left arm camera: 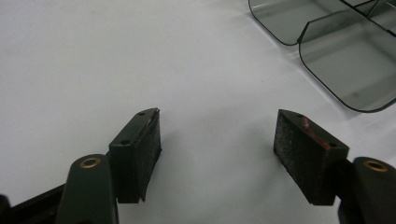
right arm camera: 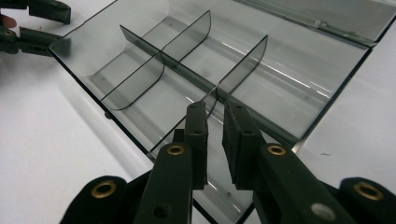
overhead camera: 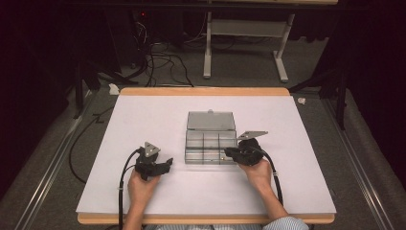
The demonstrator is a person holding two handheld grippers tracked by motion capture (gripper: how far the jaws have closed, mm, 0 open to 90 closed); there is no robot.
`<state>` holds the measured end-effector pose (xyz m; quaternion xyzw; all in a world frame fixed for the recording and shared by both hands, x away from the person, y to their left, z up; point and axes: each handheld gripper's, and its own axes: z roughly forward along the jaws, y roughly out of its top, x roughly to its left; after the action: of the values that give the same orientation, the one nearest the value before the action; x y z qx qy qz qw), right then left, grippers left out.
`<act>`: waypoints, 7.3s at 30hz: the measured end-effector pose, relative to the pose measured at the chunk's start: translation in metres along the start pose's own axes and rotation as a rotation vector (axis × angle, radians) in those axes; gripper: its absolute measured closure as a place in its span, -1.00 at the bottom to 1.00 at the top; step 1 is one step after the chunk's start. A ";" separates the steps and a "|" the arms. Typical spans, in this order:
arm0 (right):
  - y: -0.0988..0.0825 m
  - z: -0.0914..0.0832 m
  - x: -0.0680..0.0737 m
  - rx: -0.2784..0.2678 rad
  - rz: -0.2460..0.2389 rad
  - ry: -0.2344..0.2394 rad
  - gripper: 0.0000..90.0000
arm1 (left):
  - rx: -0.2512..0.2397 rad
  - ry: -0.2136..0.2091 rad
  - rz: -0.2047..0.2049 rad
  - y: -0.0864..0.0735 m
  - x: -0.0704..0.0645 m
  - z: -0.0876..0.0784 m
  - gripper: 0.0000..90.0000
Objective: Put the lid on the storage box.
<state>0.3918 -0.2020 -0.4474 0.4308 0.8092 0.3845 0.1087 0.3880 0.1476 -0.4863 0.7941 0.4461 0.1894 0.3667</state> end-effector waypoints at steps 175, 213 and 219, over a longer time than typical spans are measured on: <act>-0.035 -0.062 -0.001 -0.176 0.028 -0.051 0.98 | 0.003 0.002 0.011 0.000 -0.001 0.000 -0.31; -0.010 -0.017 -0.006 -0.091 0.025 -0.021 0.98 | 0.003 0.006 0.013 0.000 -0.001 0.001 -0.32; -0.009 -0.005 -0.005 -0.062 0.014 -0.029 0.98 | 0.003 0.006 0.012 0.000 -0.001 0.001 -0.32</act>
<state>0.3870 -0.2118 -0.4513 0.4382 0.7924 0.4037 0.1309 0.3877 0.1462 -0.4865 0.7969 0.4426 0.1935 0.3630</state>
